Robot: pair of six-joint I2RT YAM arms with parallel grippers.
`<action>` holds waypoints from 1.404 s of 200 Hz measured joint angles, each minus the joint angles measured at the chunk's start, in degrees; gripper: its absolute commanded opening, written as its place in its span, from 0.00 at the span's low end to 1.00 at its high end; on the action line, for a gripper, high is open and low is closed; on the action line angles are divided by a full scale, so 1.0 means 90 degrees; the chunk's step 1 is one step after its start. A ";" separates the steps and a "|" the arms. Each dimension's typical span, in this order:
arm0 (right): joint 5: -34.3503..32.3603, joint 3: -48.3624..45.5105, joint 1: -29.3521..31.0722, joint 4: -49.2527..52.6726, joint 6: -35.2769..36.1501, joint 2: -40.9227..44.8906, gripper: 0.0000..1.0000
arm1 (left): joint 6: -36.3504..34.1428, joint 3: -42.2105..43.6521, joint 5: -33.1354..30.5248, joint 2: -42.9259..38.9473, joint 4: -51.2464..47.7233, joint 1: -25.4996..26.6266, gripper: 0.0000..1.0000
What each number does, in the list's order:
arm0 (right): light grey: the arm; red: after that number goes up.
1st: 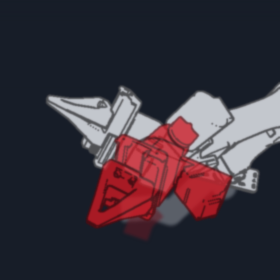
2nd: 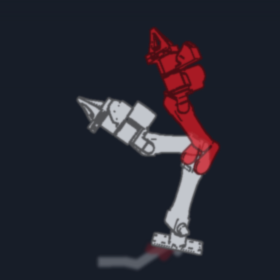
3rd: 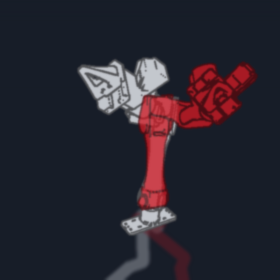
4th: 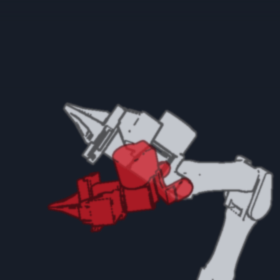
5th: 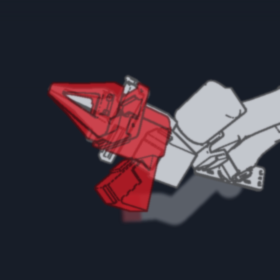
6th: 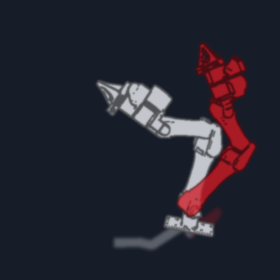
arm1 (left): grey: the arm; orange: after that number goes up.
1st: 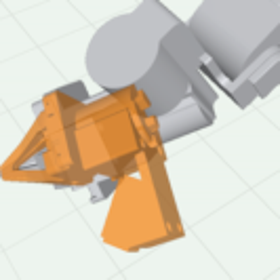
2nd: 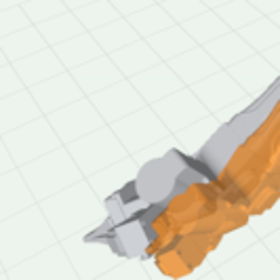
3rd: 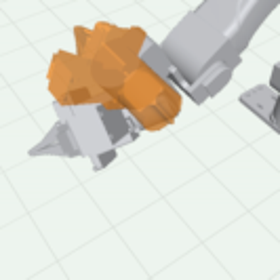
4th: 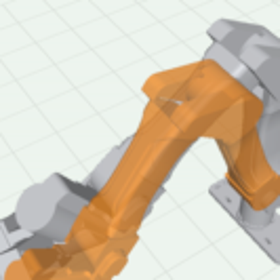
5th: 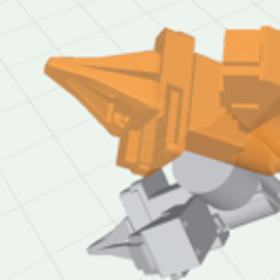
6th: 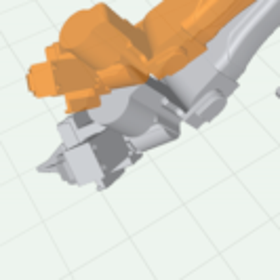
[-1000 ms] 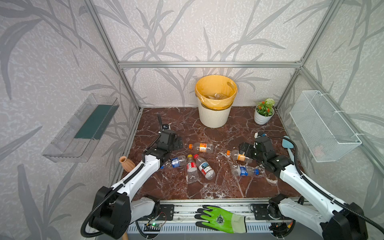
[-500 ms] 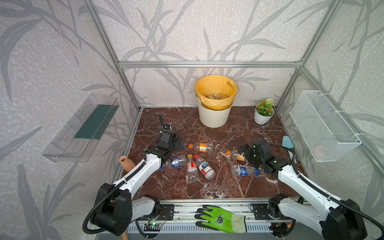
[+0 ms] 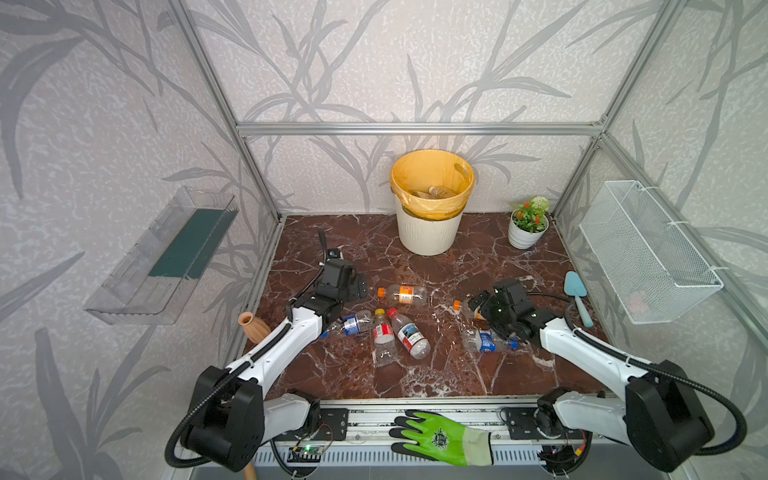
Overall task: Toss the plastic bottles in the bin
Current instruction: 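Lower the right gripper onto the orange-label bottle near the pile, then close the right gripper around the orange-label bottle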
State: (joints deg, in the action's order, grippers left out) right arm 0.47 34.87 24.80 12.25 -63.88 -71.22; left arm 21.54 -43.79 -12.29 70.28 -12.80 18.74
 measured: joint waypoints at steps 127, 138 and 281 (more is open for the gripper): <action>-0.0508 0.0928 -0.0044 -0.0607 0.0274 -0.1870 0.99 | -0.0017 0.0000 -0.0007 -0.0024 0.0000 0.0000 0.99; -0.0539 0.0942 -0.0083 -0.0624 0.0274 -0.1914 0.99 | -0.0017 0.0000 -0.0007 -0.0024 0.0002 0.0000 0.99; -0.0952 0.1795 -0.0828 -0.0391 0.0362 -0.2319 0.99 | -0.0044 0.0000 -0.0002 0.0095 0.0100 0.0000 0.99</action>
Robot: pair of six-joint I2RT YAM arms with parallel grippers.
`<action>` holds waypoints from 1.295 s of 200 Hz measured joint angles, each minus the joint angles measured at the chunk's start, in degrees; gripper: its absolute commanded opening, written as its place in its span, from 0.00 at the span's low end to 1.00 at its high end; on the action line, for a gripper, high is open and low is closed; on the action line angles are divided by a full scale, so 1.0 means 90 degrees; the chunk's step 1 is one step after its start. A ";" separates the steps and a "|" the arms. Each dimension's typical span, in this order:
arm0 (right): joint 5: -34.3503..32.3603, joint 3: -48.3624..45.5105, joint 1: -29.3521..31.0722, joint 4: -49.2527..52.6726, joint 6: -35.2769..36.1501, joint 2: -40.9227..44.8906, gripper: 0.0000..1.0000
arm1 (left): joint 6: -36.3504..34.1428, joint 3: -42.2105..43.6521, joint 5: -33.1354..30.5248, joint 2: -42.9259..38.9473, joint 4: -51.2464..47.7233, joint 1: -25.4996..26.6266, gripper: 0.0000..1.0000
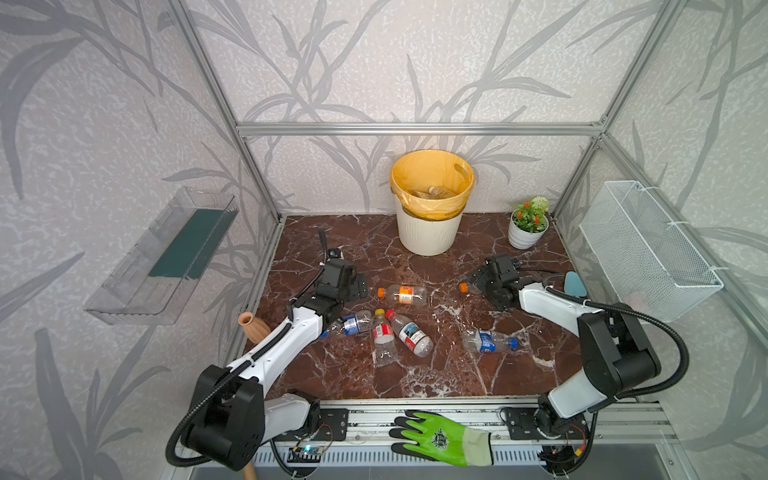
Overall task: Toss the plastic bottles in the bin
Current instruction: 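Close the right gripper around the orange-label bottle, then lift the orange-label bottle with the right gripper over the bin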
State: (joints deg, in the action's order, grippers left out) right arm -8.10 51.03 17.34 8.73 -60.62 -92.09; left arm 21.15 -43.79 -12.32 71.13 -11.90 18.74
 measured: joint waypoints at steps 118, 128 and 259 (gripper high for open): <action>0.0505 0.2152 -0.0393 0.0583 0.0821 -0.2166 0.54 | -0.0022 0.0000 0.0036 0.0282 0.0046 0.0000 0.99; 0.0563 0.2069 -0.0393 0.0537 0.0896 -0.2110 0.53 | -0.0022 0.0000 0.0029 0.0282 0.0044 0.0000 0.99; 0.0226 0.0733 -0.0393 -0.2074 0.3067 0.2601 0.53 | 0.0401 -0.0053 -0.0151 0.0311 0.0039 -0.0015 0.99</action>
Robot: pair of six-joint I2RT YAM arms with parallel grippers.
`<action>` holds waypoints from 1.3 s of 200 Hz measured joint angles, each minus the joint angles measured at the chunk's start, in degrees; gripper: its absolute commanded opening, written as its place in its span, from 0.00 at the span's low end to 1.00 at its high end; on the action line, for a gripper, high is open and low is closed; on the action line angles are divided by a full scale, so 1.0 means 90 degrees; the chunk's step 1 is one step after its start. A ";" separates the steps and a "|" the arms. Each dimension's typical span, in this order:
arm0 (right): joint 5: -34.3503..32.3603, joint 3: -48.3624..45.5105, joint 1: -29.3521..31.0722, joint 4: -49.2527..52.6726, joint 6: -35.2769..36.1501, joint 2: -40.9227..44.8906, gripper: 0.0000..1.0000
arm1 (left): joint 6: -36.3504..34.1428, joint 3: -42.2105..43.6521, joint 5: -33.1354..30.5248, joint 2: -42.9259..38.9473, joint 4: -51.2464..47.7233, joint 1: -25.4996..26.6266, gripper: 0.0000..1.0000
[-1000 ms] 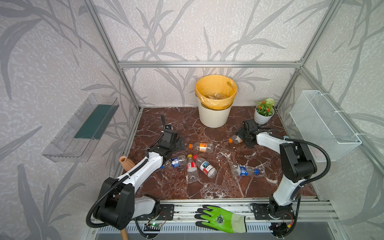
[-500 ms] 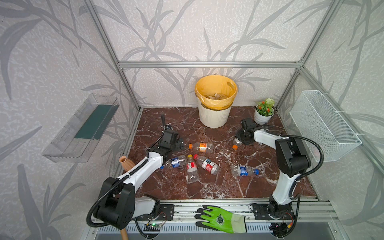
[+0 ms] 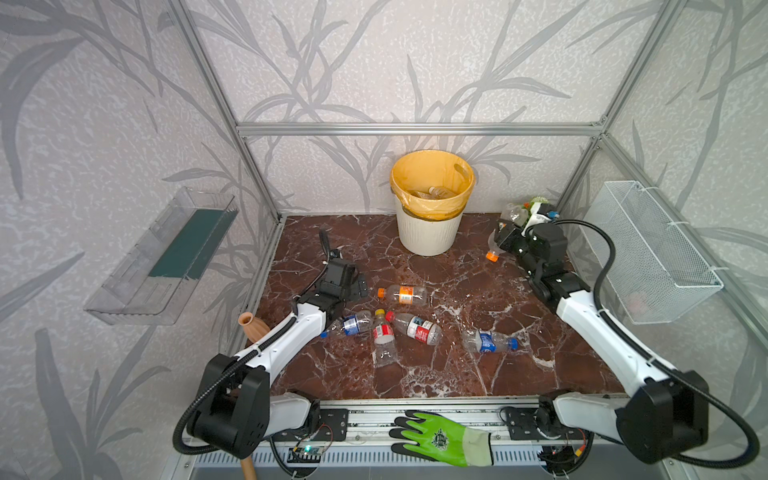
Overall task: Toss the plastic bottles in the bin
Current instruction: 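Lift the orange-label bottle with the right gripper over the bin, then open the right gripper to drop the bottle into the bin, then draw the right gripper back from the bin while the left gripper moves toward the pile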
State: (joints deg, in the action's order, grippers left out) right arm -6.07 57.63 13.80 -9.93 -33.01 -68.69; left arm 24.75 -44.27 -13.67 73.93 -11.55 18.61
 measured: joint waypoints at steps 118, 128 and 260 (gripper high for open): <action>0.1571 0.8694 0.0716 0.2195 0.0532 -0.5918 0.99 | 0.0204 -0.0078 0.0007 -0.0070 -0.0104 -0.0034 0.99; 0.1545 0.9343 0.0724 0.2946 0.0716 -0.6326 0.99 | 0.0202 -0.0090 0.0002 -0.0095 -0.0097 -0.0034 0.99; 0.1100 0.1054 0.0369 0.0406 0.1311 -0.0172 0.99 | 0.0716 0.0090 0.0073 -0.1591 -0.0614 0.0022 0.99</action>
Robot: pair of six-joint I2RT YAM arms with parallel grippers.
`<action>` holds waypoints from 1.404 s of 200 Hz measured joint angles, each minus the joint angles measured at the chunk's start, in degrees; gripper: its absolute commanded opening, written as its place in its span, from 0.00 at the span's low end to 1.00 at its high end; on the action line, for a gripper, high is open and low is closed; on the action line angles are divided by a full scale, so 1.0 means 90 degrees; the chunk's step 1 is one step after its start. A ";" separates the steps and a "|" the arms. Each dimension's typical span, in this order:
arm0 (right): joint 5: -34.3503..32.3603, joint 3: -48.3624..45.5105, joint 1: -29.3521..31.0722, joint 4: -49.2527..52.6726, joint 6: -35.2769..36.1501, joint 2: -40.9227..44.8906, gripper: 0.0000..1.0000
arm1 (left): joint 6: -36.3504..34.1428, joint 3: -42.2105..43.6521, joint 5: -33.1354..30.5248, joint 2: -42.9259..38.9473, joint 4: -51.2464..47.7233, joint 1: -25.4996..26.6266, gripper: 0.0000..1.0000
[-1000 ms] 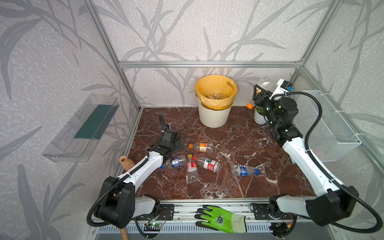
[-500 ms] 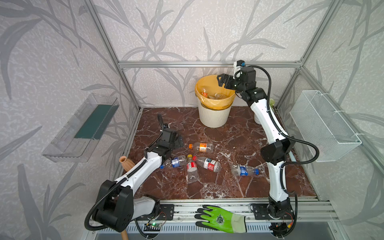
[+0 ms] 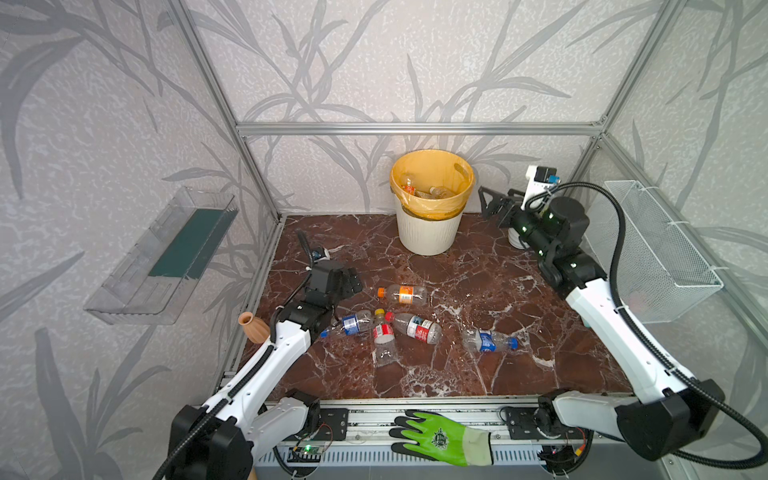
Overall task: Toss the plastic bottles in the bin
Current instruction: 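Draw the right gripper back from the bin while the left gripper moves toward the pile, then lower the left gripper onto the blue-label clear bottle and close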
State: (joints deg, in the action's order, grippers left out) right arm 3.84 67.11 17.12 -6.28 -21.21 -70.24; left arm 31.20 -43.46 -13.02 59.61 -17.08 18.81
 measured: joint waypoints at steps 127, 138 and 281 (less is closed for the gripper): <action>-0.0430 -0.4061 -0.0607 -0.0423 -0.0493 0.1899 0.99 | -0.3322 -0.0731 0.0112 -0.0039 -0.1960 0.0306 0.98; -0.0425 -0.4061 -0.0687 -0.0410 -0.0481 0.1902 0.99 | -0.3997 -0.0746 0.0299 -0.0063 -0.2008 0.0316 0.98; -0.0289 -0.4121 -0.1163 -0.0452 -0.0520 0.1666 0.99 | -0.6722 0.0070 0.1421 0.1430 -0.2164 0.0673 0.79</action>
State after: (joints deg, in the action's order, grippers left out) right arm 1.23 30.02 6.66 -10.35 -25.89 -55.24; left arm -29.30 -42.83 -0.23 72.49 -36.56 24.86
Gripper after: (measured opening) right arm 0.991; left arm 0.804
